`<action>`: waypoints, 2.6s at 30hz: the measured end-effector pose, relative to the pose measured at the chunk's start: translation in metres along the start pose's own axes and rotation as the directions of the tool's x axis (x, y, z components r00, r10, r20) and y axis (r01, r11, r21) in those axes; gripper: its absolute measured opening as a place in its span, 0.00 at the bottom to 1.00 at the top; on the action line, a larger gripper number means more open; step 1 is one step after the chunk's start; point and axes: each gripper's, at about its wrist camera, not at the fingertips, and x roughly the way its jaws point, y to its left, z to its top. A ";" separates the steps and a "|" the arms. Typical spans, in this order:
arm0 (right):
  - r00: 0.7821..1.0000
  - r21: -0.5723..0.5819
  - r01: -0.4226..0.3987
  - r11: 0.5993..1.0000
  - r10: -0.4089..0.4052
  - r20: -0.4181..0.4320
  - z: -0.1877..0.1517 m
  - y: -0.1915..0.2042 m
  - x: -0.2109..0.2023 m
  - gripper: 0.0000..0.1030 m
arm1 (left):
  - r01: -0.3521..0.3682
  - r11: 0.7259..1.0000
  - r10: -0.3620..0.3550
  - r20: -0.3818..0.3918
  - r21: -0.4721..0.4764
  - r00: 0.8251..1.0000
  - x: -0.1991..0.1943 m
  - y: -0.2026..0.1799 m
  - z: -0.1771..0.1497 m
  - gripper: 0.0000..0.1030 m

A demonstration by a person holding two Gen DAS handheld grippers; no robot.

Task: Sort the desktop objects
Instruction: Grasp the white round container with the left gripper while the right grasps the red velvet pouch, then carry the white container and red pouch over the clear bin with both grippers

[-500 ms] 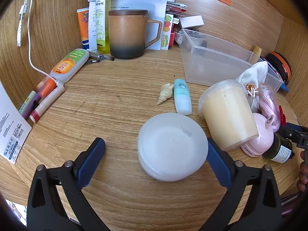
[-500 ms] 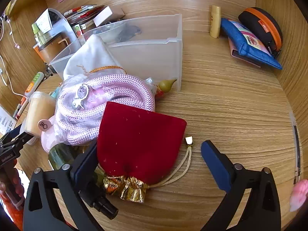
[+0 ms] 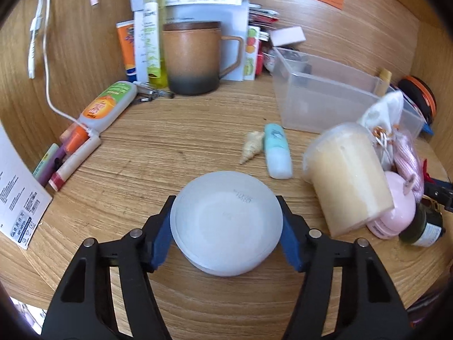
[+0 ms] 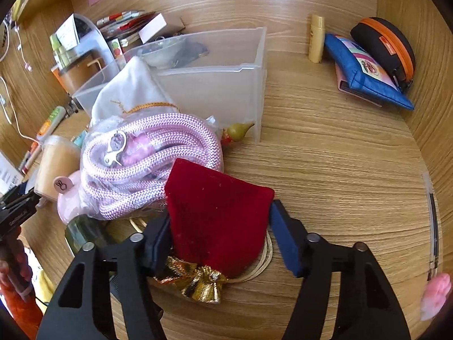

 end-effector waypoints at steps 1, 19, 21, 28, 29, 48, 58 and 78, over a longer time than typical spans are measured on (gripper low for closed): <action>1.000 0.001 -0.001 1.000 0.001 0.007 0.000 -0.001 -0.002 0.47 | -0.004 1.000 0.004 0.001 -0.006 1.000 0.000 0.001 0.000 0.63; 0.994 0.027 0.010 1.000 -0.013 0.110 0.003 -0.010 -0.031 0.09 | 0.000 0.999 0.004 0.067 -0.048 0.998 -0.020 0.009 0.013 0.63; 0.992 0.024 0.020 1.000 -0.023 0.123 0.003 -0.010 -0.036 0.09 | 0.005 0.999 -0.001 0.081 -0.046 0.997 -0.025 0.009 0.018 0.63; 0.982 0.010 0.013 1.000 -0.015 0.189 0.017 -0.012 -0.060 0.09 | 0.023 0.999 -0.019 0.130 -0.027 0.991 -0.041 0.002 0.037 0.63; 0.980 0.007 0.015 1.000 -0.016 0.198 0.020 -0.012 -0.063 0.09 | 0.032 0.999 -0.028 0.135 -0.023 0.990 -0.043 0.001 0.041 0.63; 0.935 -0.062 -0.001 0.998 0.023 0.354 0.084 0.001 -0.098 0.09 | 0.228 0.967 -0.243 0.139 0.116 0.960 -0.047 -0.036 0.127 0.63; 0.929 -0.121 0.012 0.993 0.034 0.368 0.130 0.009 -0.082 0.09 | 0.246 0.953 -0.264 0.095 0.175 0.960 -0.014 -0.065 0.167 0.63; 0.980 -0.171 -0.067 0.983 0.097 0.175 0.174 0.028 0.018 0.09 | 0.276 0.939 -0.269 -0.059 0.207 0.961 0.069 -0.106 0.200 0.63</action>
